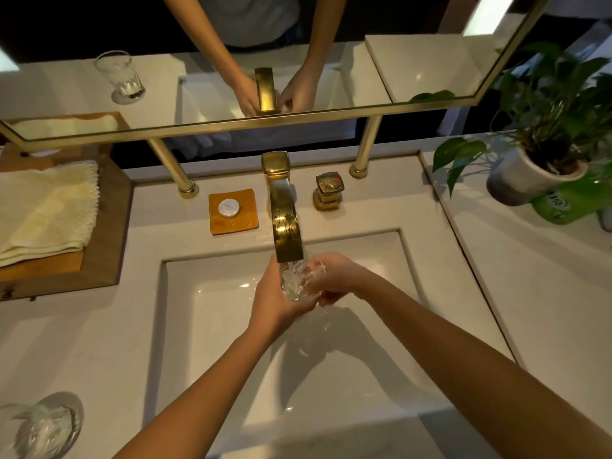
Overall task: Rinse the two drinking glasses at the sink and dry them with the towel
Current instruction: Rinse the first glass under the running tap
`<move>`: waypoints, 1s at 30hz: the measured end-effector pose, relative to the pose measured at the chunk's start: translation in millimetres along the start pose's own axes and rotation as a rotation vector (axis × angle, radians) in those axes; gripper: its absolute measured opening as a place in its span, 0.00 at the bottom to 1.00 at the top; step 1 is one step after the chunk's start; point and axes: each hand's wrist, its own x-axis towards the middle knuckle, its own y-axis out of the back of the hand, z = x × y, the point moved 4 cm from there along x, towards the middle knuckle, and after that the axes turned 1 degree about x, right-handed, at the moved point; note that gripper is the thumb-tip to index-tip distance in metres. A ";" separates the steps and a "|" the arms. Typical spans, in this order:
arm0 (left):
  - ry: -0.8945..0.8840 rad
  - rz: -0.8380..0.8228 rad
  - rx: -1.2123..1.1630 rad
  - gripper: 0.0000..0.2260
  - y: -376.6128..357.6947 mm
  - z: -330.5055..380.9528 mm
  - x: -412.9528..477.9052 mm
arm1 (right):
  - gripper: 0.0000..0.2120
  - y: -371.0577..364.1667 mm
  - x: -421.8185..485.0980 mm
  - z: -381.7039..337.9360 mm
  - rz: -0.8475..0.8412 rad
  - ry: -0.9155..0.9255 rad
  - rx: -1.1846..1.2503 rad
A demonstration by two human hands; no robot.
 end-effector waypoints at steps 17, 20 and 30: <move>-0.034 0.104 0.055 0.32 7.2 -10.3 -0.8 | 0.11 -13.0 31.9 -0.4 0.233 0.009 -0.244; -0.034 0.130 -0.013 0.29 9.4 -0.5 1.9 | 0.13 -4.6 32.7 -5.1 0.317 0.150 -0.168; 0.045 -0.013 -0.236 0.32 13.4 -6.5 1.7 | 0.31 -62.6 26.9 28.5 -0.155 -0.127 1.281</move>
